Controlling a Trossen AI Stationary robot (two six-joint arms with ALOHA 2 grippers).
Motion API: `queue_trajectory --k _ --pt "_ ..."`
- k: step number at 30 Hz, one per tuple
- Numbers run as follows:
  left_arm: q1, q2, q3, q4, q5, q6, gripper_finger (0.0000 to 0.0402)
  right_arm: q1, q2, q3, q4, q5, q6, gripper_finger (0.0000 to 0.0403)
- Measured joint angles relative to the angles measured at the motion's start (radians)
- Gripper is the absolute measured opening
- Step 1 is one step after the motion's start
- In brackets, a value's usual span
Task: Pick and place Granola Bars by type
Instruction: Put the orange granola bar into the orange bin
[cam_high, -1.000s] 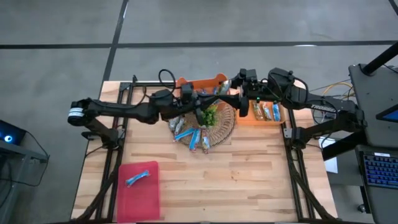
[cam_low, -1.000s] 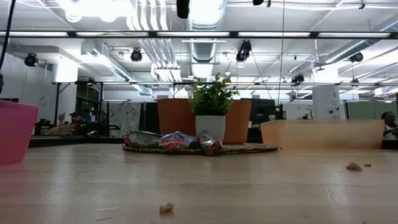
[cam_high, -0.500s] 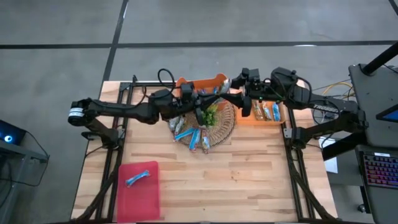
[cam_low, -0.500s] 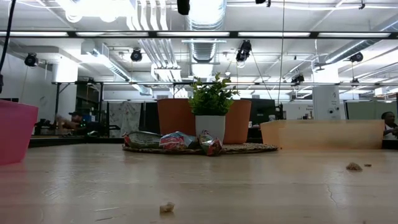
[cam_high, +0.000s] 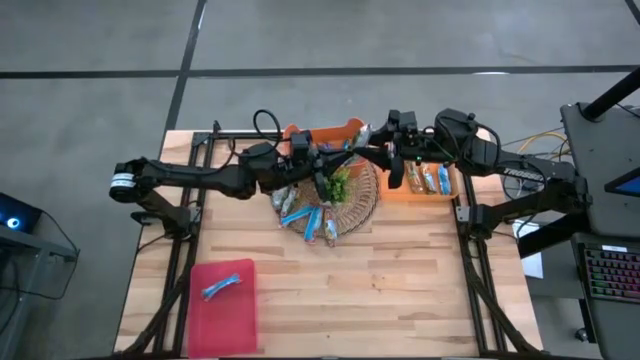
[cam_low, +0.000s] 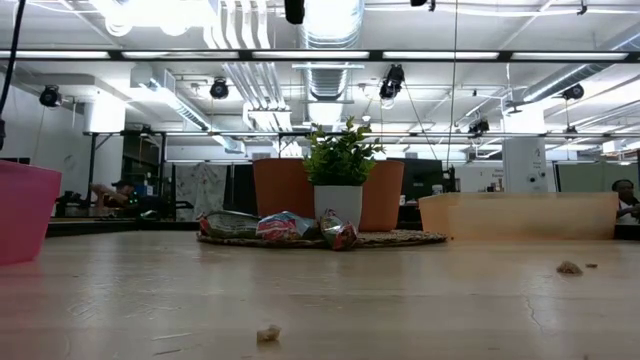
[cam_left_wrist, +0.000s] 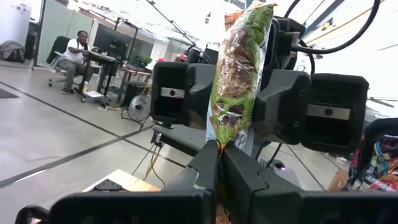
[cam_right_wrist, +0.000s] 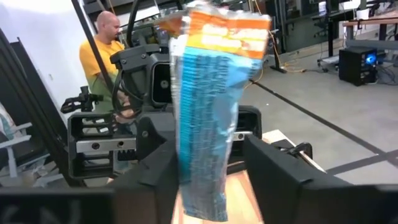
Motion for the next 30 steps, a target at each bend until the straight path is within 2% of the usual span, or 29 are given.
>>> queue_trajectory --k 7,10,16,20,24,27,30 --pt "0.0 0.0 0.0 0.001 -0.023 -0.003 0.0 0.0 0.0 0.0 0.001 0.0 -0.016 0.0053" --pt "0.0 0.0 0.0 0.001 -0.025 -0.004 0.0 0.0 -0.001 0.0 0.001 0.001 -0.032 0.0023" --pt "0.0 -0.004 0.0 0.0 -0.017 -0.005 0.0022 0.0 -0.006 -0.001 -0.002 0.001 -0.044 0.0016" --pt "0.007 -0.03 0.0 -0.011 0.087 -0.035 0.0078 0.0 -0.021 -0.001 -0.054 0.0 -0.051 0.0014" --pt "0.006 -0.094 0.0 -0.115 0.059 -0.026 0.0144 -0.001 -0.039 0.004 -0.13 0.021 -0.05 0.0013" --pt "0.007 -0.14 0.0 -0.244 0.016 0.018 0.0179 -0.001 -0.056 0.043 -0.278 0.137 0.021 0.0013" --pt "0.009 -0.184 0.0 -0.336 0.012 0.032 0.0194 -0.02 -0.054 0.123 -0.515 0.269 0.099 0.0012"
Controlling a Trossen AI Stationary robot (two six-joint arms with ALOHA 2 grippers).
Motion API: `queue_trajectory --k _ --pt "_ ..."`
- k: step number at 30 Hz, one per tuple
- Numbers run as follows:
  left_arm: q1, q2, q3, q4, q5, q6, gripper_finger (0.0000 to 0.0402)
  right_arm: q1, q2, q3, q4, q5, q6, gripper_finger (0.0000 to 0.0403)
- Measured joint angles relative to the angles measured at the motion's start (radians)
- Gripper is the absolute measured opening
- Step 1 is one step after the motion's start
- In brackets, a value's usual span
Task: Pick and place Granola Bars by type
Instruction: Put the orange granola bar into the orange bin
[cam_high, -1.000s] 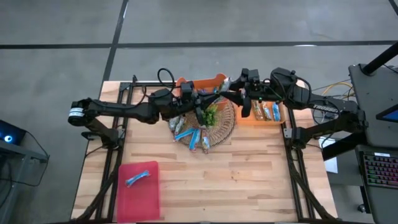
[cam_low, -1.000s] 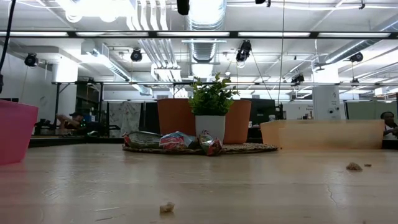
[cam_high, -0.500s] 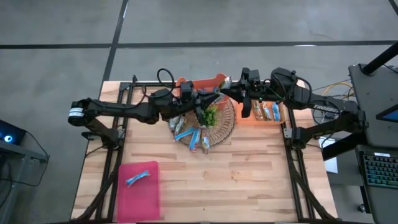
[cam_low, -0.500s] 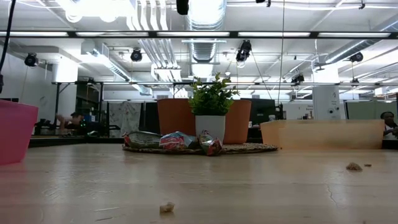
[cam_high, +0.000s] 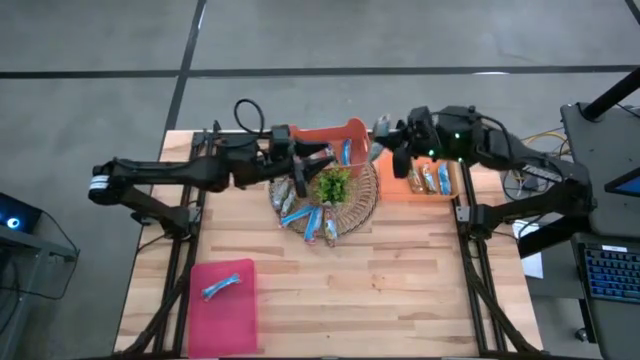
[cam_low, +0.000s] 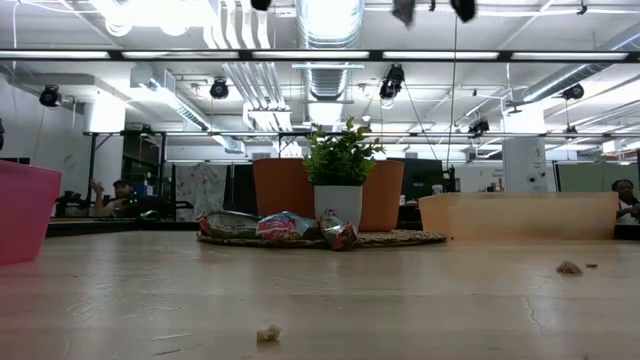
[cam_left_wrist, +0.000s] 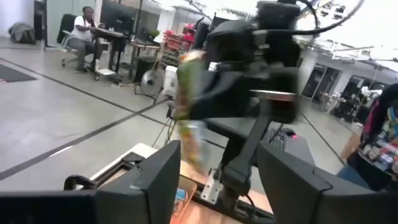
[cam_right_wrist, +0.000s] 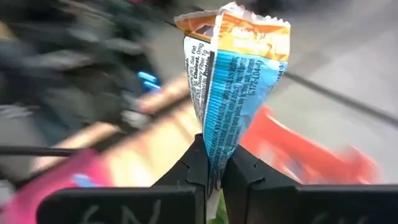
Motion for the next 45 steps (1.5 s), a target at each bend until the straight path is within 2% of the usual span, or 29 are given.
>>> queue_trajectory --k 5,9,11,16,21,27,36,45 --pt "0.0 -0.043 0.0 -0.093 0.003 -0.036 0.0196 -0.08 0.046 0.157 -0.377 0.141 0.157 0.0012" --pt "0.0 -0.051 -0.001 -0.138 0.003 -0.028 0.0196 -0.191 0.105 0.25 -0.592 0.16 0.243 0.0012" --pt "0.0 -0.058 -0.001 -0.15 0.005 -0.014 0.0197 -0.257 0.137 0.28 -0.661 0.134 0.249 0.0012" --pt "0.0 -0.064 -0.003 -0.185 0.016 -0.012 0.0197 -0.448 0.24 0.311 -0.812 -0.061 0.251 0.0012" --pt "-0.001 -0.078 -0.007 -0.199 0.063 -0.005 0.0197 -0.563 0.34 0.297 -0.873 -0.147 0.224 0.0012" --pt "-0.001 -0.077 -0.008 -0.205 0.161 -0.006 0.0197 -0.572 0.462 0.291 -0.883 -0.157 0.22 0.0011" --pt "-0.001 -0.08 -0.008 -0.231 0.204 -0.001 0.0197 -0.572 0.645 0.288 -0.899 -0.151 0.213 0.0011" --pt "-0.001 -0.082 -0.008 -0.252 0.211 -0.012 0.0197 -0.57 0.744 0.281 -0.883 -0.06 0.209 0.0011"
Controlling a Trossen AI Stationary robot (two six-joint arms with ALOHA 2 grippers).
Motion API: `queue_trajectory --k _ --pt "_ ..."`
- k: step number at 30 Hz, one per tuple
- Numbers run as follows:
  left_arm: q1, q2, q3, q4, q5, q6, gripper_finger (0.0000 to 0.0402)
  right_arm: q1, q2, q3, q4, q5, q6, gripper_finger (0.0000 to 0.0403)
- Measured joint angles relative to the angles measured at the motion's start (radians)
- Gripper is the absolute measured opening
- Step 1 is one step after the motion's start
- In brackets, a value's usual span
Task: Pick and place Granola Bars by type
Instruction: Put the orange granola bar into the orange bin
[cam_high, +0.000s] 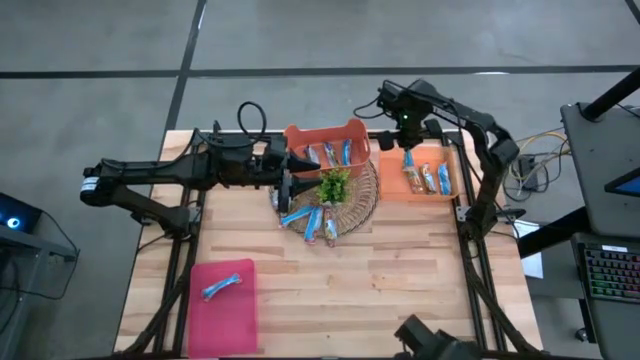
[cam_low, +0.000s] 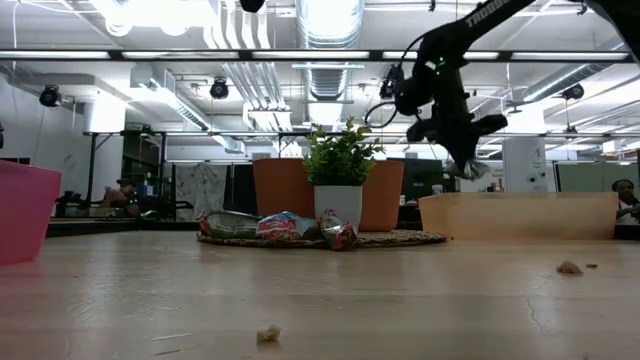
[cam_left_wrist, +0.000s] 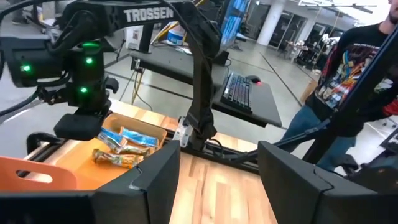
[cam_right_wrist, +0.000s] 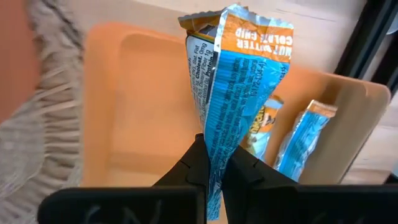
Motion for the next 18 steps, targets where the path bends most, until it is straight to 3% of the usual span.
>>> queue_trajectory --k 18 --pt "0.003 -0.004 0.0 -0.096 0.007 -0.001 0.0197 0.0 0.028 -0.23 0.269 -0.016 0.035 0.0011"
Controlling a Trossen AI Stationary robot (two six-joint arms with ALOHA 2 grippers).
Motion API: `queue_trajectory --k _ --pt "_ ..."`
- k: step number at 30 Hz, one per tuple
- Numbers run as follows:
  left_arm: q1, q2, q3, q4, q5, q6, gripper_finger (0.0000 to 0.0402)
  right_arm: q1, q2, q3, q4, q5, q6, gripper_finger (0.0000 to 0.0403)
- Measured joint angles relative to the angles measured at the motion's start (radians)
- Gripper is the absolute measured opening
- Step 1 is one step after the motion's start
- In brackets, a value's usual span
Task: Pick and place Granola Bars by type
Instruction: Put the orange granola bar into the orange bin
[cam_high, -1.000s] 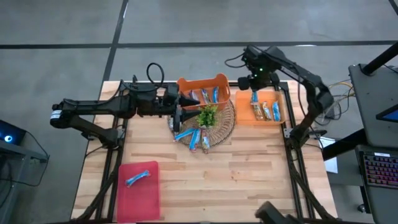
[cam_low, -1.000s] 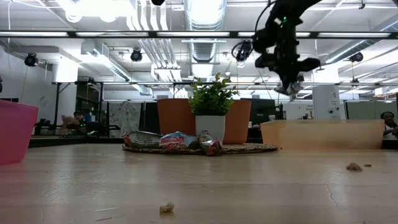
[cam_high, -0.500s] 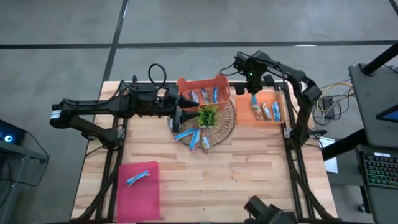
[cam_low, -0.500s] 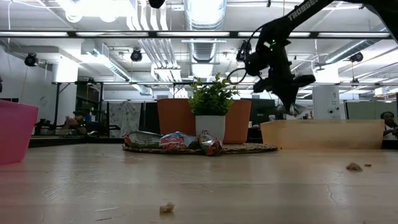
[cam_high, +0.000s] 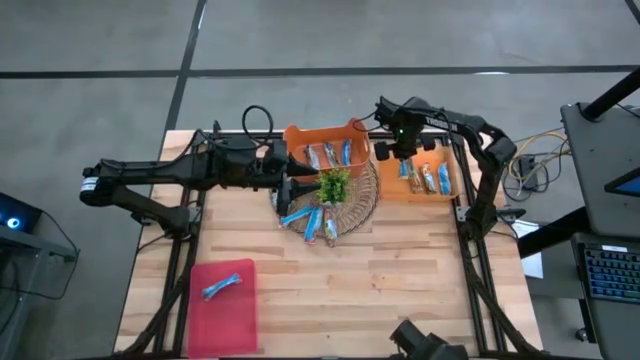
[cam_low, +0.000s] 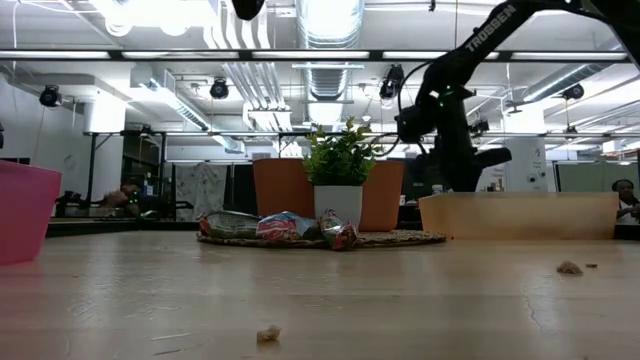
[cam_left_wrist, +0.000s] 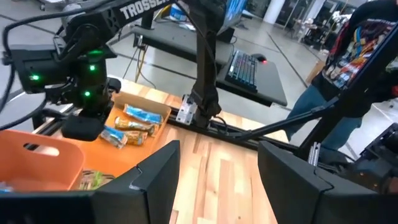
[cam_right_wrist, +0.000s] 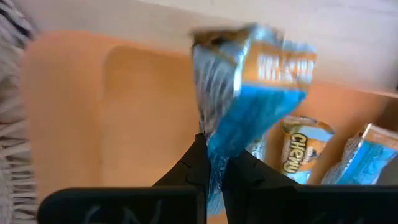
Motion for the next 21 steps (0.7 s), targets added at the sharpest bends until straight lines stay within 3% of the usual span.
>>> queue_trajectory --k 7,16,21 --pt "0.0 0.0 0.0 -0.042 -0.07 -0.014 0.0197 0.044 -0.001 -0.092 -0.004 -0.024 0.004 0.0011" --pt "0.0 0.0 0.0 -0.061 -0.086 -0.02 0.0197 0.078 -0.002 -0.14 0.025 -0.028 0.016 0.0014" --pt "0.002 0.0 0.0 -0.211 -0.207 -0.059 0.0195 0.08 -0.002 -0.14 0.036 -0.026 -0.006 0.0045"
